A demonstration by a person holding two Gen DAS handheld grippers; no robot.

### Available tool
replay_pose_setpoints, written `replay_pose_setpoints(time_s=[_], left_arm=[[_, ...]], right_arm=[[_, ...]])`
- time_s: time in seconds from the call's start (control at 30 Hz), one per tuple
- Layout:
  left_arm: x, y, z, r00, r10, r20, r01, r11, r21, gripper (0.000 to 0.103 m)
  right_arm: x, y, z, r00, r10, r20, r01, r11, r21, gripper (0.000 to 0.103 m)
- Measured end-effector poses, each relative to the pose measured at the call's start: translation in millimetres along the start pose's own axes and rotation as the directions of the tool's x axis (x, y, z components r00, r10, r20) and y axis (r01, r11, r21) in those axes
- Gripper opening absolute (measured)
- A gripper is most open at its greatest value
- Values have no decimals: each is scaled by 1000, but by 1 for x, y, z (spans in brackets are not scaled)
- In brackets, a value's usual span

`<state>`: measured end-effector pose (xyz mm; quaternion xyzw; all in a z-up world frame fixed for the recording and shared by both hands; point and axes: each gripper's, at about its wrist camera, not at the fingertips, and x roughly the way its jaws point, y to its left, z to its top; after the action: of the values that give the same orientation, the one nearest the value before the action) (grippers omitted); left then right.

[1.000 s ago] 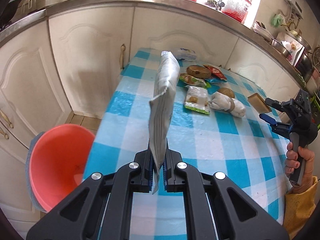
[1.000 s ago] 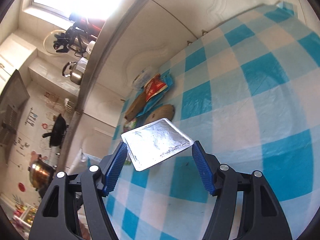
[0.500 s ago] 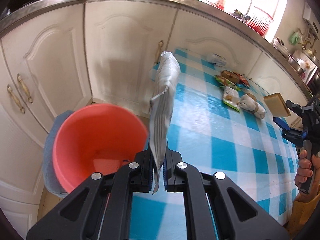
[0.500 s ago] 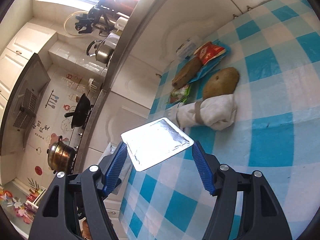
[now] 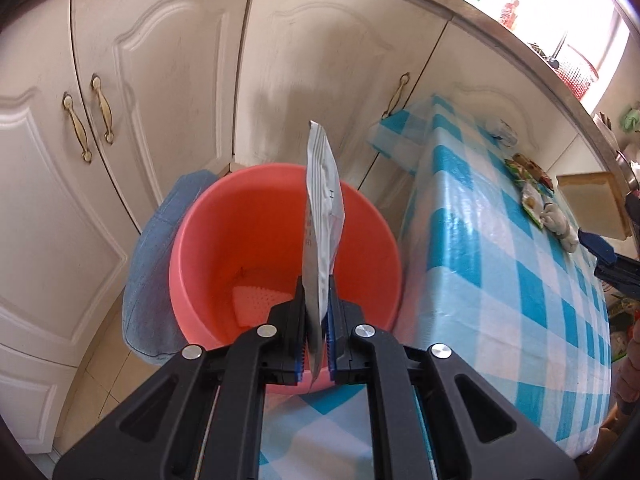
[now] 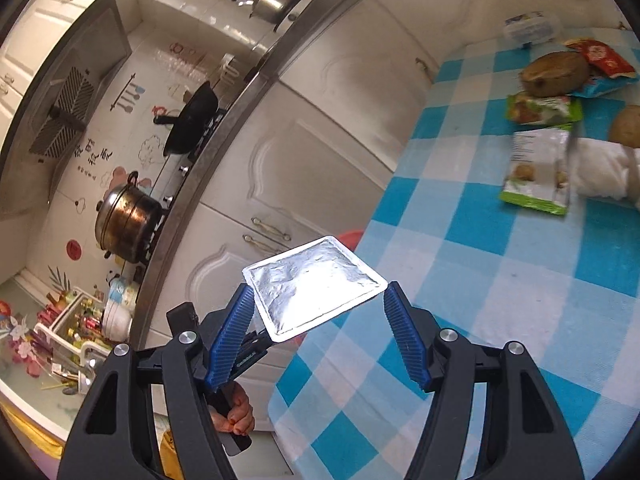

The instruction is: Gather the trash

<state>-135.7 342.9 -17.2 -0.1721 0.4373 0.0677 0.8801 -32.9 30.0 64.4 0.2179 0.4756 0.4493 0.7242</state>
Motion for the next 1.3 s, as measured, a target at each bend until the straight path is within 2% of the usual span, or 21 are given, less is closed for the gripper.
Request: replay_pose_setpoints(time_s=[0.2, 0.3, 0.4, 0.47, 0.53, 0.67, 0.83, 1.0, 1.3], left_arm=[[21, 16, -7, 999, 14, -51, -15, 1000, -23, 11], [28, 24, -10, 998, 9, -63, -11, 999, -41, 19], [29, 29, -13, 998, 16, -67, -20, 998, -59, 53], [27, 33, -14, 998, 27, -58, -31, 998, -60, 60], [24, 40, -15, 998, 39, -52, -43, 996, -81, 67], [16, 52, -16, 998, 55, -32, -58, 992, -109, 75], [8, 60, -14, 997, 72, -15, -73, 990, -121, 79], [2, 54, -8, 998, 65, -7, -65, 990, -127, 82], [-12, 15, 4, 1000, 10, 18, -8, 998, -65, 85]], right_arm=[[56, 33, -2, 994, -34, -101, 25, 996, -80, 68], [76, 39, -2, 990, -49, -136, 35, 994, -101, 68], [97, 45, -2, 984, -67, -166, 47, 992, -118, 69], [109, 47, -4, 979, -84, -187, 60, 989, -132, 70], [118, 46, -6, 974, -121, -189, 94, 985, -147, 81], [122, 39, -9, 978, -111, -179, 89, 988, -128, 86], [103, 28, -10, 983, -136, -126, 121, 985, -121, 88], [62, 19, -16, 982, -189, -15, 185, 973, -140, 90], [-5, -6, -30, 945, -281, 170, 306, 941, -144, 91]])
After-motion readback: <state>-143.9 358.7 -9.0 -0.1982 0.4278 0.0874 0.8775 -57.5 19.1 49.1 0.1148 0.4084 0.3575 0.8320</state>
